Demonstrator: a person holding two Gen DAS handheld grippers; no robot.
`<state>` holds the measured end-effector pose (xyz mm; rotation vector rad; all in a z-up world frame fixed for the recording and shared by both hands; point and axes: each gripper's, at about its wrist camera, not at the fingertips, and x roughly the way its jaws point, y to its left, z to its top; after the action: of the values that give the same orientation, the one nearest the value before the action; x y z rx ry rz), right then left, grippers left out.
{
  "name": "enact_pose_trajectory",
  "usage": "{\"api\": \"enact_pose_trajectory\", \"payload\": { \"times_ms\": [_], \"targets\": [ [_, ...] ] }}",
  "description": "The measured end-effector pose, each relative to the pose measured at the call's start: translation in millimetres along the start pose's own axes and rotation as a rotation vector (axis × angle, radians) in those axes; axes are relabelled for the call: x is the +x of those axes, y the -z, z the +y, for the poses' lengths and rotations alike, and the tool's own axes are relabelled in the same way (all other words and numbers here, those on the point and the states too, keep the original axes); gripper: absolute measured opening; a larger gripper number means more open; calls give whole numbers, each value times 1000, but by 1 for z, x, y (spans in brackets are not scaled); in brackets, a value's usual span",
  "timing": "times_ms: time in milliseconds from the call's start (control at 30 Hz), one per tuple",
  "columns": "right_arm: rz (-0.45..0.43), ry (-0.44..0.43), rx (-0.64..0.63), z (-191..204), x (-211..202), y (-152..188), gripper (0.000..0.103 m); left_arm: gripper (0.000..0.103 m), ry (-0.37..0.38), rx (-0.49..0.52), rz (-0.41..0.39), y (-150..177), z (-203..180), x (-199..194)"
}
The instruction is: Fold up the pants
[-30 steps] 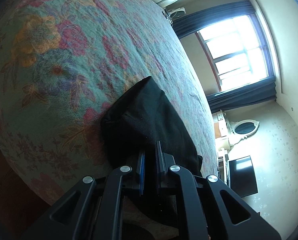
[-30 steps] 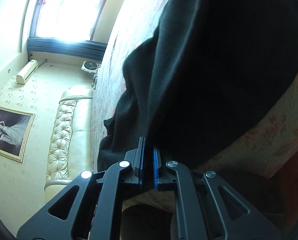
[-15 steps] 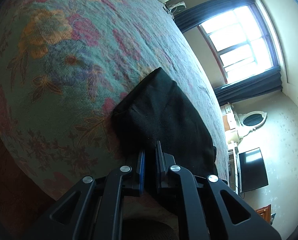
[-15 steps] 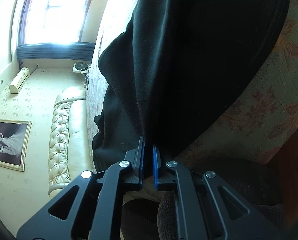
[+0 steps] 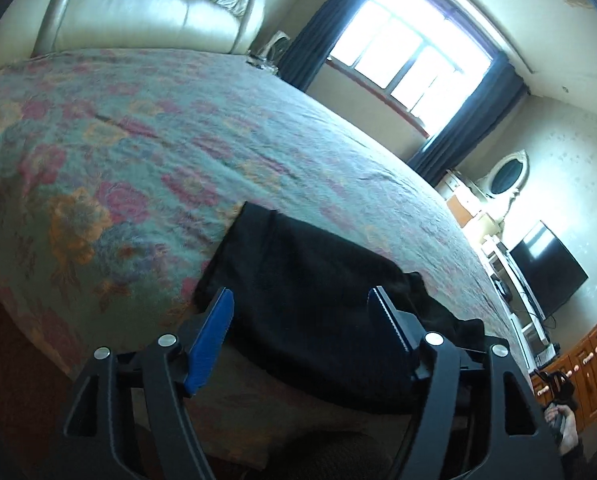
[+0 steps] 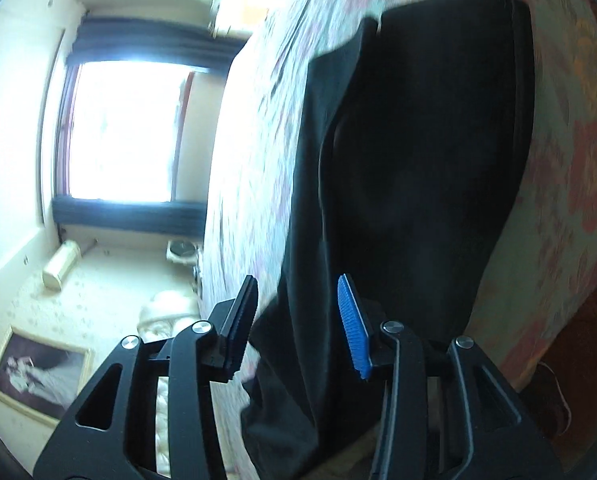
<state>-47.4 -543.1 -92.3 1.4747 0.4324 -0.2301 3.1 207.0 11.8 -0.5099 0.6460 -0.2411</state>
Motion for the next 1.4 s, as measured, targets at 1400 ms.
{"api": "enact_pose_trajectory", "payload": {
  "times_ms": [1400],
  "targets": [
    [-26, 150, -260, 60, 83, -175, 6, 79, 545, -69, 621, 170, -314, 199]
  ]
}}
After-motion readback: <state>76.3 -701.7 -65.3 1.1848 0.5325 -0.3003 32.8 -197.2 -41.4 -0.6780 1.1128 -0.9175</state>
